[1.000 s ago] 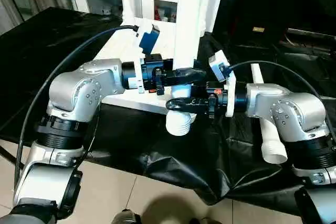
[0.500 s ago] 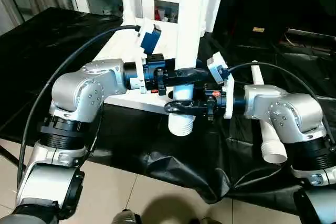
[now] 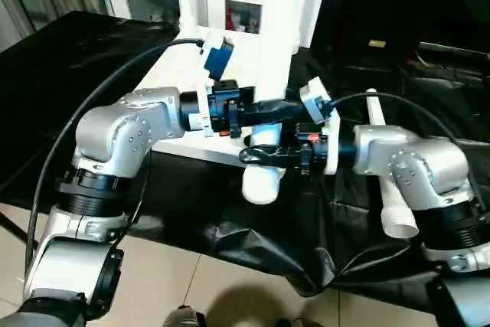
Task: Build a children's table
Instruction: Pick table leg
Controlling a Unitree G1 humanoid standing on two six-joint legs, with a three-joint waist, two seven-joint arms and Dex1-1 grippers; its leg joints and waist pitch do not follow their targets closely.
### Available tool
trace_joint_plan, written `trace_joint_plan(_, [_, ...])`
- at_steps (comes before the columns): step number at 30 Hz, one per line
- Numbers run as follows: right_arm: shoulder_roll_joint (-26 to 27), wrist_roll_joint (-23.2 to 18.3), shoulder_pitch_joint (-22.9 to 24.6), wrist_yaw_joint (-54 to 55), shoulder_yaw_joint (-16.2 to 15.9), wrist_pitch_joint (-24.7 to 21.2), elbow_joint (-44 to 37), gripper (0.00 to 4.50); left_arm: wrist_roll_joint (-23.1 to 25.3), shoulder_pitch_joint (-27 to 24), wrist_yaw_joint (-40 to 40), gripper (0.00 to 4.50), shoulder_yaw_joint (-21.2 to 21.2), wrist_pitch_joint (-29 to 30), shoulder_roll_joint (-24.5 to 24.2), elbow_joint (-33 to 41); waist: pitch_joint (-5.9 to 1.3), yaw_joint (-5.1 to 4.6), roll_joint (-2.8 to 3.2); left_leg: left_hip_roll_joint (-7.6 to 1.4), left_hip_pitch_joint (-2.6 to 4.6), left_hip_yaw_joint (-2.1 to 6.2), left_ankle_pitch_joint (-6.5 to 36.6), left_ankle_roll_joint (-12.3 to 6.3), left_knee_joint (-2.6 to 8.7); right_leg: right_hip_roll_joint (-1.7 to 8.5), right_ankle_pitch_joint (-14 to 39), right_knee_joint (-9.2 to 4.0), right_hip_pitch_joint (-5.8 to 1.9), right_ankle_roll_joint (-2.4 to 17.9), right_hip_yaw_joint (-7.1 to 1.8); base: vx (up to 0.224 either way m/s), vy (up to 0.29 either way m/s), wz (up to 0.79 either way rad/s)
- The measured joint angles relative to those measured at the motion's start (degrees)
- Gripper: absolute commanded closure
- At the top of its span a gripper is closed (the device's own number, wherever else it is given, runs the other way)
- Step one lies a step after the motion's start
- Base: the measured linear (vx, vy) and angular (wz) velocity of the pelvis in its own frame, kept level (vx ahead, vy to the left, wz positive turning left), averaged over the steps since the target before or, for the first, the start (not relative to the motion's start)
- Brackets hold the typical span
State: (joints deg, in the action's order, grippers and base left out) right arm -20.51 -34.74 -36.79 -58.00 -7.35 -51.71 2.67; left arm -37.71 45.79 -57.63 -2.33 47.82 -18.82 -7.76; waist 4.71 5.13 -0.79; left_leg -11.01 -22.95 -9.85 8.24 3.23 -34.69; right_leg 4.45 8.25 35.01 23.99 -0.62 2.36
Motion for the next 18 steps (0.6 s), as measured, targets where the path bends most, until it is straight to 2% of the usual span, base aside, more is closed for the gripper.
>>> trace_joint_plan(2, [0.4,-0.6,0.3,0.9,0.8,0.0,0.0,2.66,0.0,-0.1,1.5,1.49,1.1,-1.2,0.9,0.0,0.00,0.04,0.00,0.00,0.00,0.00,0.0,0.00,-0.01,0.00,0.0,0.00,-0.01,0.0,0.00,0.000,0.000,0.00])
trace_joint_plan(5, [2.1,-1.0,0.8,3.3,3.2,0.6,0.1,2.66,-0.2,-0.3,6.6,1.48,5.5,-7.0,5.3,-0.3,-0.07,0.06,-0.15,0.00,-0.03,0.00,0.0,0.00,-0.03,0.02,0.0,-0.02,-0.03,0.0,0.02,0.000,0.000,0.00])
trace_joint_plan(8, [5.0,-2.1,1.6,7.3,7.4,2.0,0.7,2.66,-5.7,-0.2,10.9,1.48,12.5,-10.0,10.3,-0.8,-0.15,0.04,-0.28,0.00,-0.04,0.00,0.0,0.00,-0.08,0.03,0.0,-0.01,-0.02,0.0,0.03,0.000,0.000,0.00])
trace_joint_plan(12, [5.2,-1.3,1.6,12.6,11.5,5.3,1.5,2.66,-10.2,1.2,12.1,1.48,18.7,-10.3,9.4,-5.1,-0.23,-0.04,-0.42,0.00,-0.03,0.00,0.0,0.00,-0.07,0.03,0.0,-0.02,0.00,0.0,0.09,0.000,0.000,0.00])
trace_joint_plan(14, [4.6,2.6,1.7,16.8,11.3,9.2,3.2,2.66,-7.0,2.0,9.4,1.48,16.2,-11.1,5.2,-7.7,-0.26,-0.10,-0.44,0.00,0.01,0.02,0.0,0.00,-0.06,0.03,0.0,-0.03,0.00,0.0,0.10,0.000,0.000,0.00])
trace_joint_plan(15, [3.8,5.8,2.0,19.6,11.4,11.5,4.5,2.66,-2.6,2.2,7.9,1.48,13.3,-13.2,2.3,-9.1,-0.26,-0.09,-0.42,0.00,0.01,0.02,0.0,0.00,-0.04,0.03,0.0,-0.10,-0.01,-0.1,0.09,0.000,0.000,0.00])
trace_joint_plan(16, [3.2,7.2,2.5,20.9,11.5,12.3,5.3,2.66,-0.6,2.1,7.6,1.48,12.4,-14.1,1.6,-9.8,-0.26,0.00,-0.43,0.02,-0.04,0.02,0.0,0.00,-0.02,0.03,0.1,-0.15,-0.02,-0.1,0.08,0.000,0.000,0.00])
trace_joint_plan(18, [2.4,11.1,3.2,24.3,10.8,14.5,6.9,2.66,7.3,2.1,5.6,1.48,7.0,-20.7,-1.0,-12.8,-0.25,0.06,-0.41,0.04,-0.09,0.02,0.0,0.00,-0.01,0.05,0.1,-0.27,-0.07,-0.1,0.04,0.000,0.000,0.00])
